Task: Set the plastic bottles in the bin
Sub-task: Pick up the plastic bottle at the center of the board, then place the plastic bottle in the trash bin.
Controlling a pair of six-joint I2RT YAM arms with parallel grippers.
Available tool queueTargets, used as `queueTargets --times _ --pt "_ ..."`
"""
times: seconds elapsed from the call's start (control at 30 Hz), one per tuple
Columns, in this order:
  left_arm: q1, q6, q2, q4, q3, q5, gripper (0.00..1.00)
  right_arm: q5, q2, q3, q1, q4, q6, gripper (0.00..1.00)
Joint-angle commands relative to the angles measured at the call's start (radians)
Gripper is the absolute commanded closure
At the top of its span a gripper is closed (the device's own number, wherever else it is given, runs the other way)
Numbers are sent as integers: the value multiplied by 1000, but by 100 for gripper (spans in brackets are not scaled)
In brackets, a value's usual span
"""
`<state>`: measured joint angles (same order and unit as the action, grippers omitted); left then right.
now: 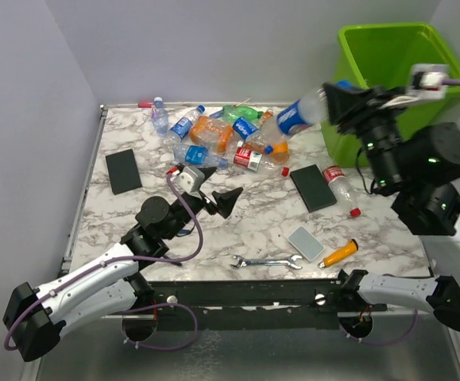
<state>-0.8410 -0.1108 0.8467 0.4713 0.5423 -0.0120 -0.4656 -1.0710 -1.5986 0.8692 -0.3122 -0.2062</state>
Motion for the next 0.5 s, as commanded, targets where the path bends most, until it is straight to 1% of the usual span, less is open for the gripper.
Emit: queueTargets --times 0.0,0.03,0.07,0.1,0.13,0.17,0.2,0.27,0.37,0.43,0.47 --pt "-3 17 -49 32 -25 -240 1 -501 -13 -85 -3 429 513 100" --pt "-3 20 -56 32 -29 -256 1 -540 -23 -49 -4 674 681 100" --pt "-3 23 -60 31 -31 -268 1 -543 -41 -15 -6 909 866 100" --pt "-3 23 -64 30 -34 -275 1 -530 -73 -4 -18 1090 1004 100" --pt "-4 21 -66 30 -36 -282 1 -523 -122 -27 -60 1180 1083 100" --pt "-3 20 -67 29 -35 -296 1 -526 -178 -113 -148 1172 1075 100" --pt "-3 18 -68 25 -32 -316 1 -527 -230 -190 -215 1110 1029 100" --pt "-3 11 -72 9 -27 -365 1 -513 -326 -312 -349 1000 898 100" --pt "-4 12 -88 -10 -26 -432 1 -500 -476 -495 -494 872 740 100" --pt "-3 16 -99 -16 -31 -466 1 -505 -608 -627 -562 810 665 100" --pt "-4 19 -104 -17 -35 -477 1 -495 -646 -674 -590 756 614 100"
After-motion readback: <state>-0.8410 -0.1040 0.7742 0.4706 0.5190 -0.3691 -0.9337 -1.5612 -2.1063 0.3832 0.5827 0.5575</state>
